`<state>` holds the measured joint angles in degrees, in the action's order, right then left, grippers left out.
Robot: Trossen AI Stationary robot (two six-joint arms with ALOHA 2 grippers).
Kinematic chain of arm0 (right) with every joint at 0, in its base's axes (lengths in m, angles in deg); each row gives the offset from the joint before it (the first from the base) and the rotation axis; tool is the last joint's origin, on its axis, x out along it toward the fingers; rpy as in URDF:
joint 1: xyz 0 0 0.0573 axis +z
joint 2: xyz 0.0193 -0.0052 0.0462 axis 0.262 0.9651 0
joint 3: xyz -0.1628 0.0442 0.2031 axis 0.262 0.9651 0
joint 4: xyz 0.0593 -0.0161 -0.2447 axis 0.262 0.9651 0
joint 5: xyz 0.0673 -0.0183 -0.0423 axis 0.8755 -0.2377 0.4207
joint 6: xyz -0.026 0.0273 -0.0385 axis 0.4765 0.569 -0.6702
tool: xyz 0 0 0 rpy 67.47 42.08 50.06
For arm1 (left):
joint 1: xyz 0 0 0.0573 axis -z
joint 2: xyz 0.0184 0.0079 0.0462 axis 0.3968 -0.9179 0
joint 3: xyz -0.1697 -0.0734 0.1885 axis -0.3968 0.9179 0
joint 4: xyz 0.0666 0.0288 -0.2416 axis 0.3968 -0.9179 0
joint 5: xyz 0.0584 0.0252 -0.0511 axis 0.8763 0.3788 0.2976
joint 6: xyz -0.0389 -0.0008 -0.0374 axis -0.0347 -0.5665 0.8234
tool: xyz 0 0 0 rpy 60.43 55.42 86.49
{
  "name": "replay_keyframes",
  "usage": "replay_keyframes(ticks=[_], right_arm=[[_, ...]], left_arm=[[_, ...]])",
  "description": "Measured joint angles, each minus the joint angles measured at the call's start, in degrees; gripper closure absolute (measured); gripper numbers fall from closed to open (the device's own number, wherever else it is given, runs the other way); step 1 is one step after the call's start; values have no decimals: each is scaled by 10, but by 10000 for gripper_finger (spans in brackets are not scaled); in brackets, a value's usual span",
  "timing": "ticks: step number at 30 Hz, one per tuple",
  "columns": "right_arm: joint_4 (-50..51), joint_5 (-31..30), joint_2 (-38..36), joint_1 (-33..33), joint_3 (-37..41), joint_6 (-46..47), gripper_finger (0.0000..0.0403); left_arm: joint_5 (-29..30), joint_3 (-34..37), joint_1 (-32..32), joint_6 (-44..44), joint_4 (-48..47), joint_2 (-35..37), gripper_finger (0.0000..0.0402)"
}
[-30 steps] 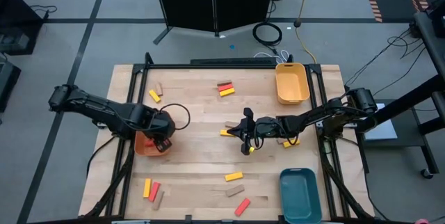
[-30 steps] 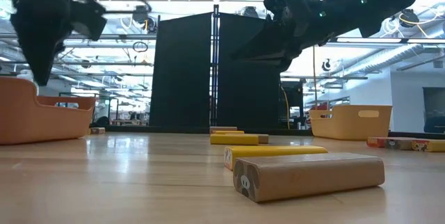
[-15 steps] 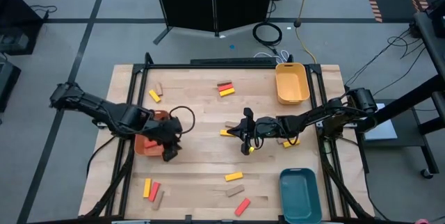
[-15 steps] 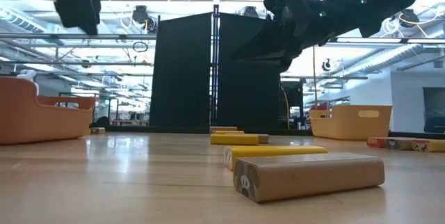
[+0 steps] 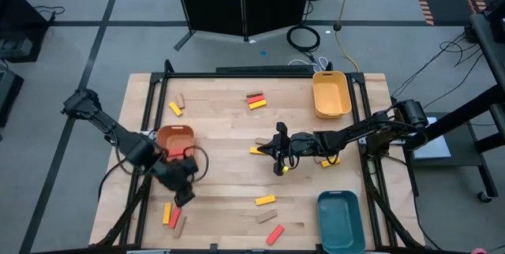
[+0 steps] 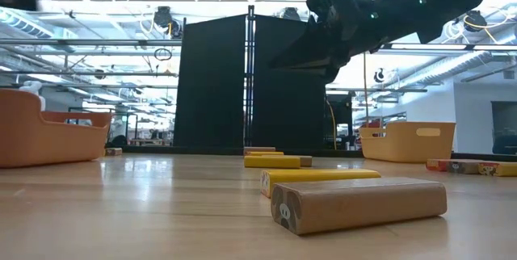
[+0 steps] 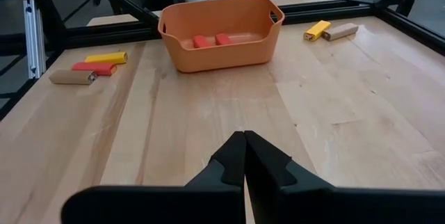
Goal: Sort blocks
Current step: Put the orange block into the orange bin
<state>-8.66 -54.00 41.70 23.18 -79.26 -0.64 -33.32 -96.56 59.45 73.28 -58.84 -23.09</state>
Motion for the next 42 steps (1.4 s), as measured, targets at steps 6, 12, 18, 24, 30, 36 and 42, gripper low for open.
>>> replay_keyframes(ticks=[6,12,18,24,30,36,42], right_arm=[[-4,37,0,1,0,4,403],[-5,44,0,5,0,3,403],[-13,45,0,7,0,0,403],[-13,45,0,9,0,1,403],[-13,45,0,11,0,0,403],[-11,45,0,15,0,0,403],[-9,45,0,15,0,0,403]], left_arm=[[-34,0,66,172,-8,-72,236],[-44,0,104,338,-17,-137,236],[-45,0,116,392,-10,-174,236],[-44,0,131,415,-15,-197,236],[-42,10,142,436,-19,-212,236],[-43,17,143,440,-21,-221,236],[-39,17,143,440,-20,-221,236]])
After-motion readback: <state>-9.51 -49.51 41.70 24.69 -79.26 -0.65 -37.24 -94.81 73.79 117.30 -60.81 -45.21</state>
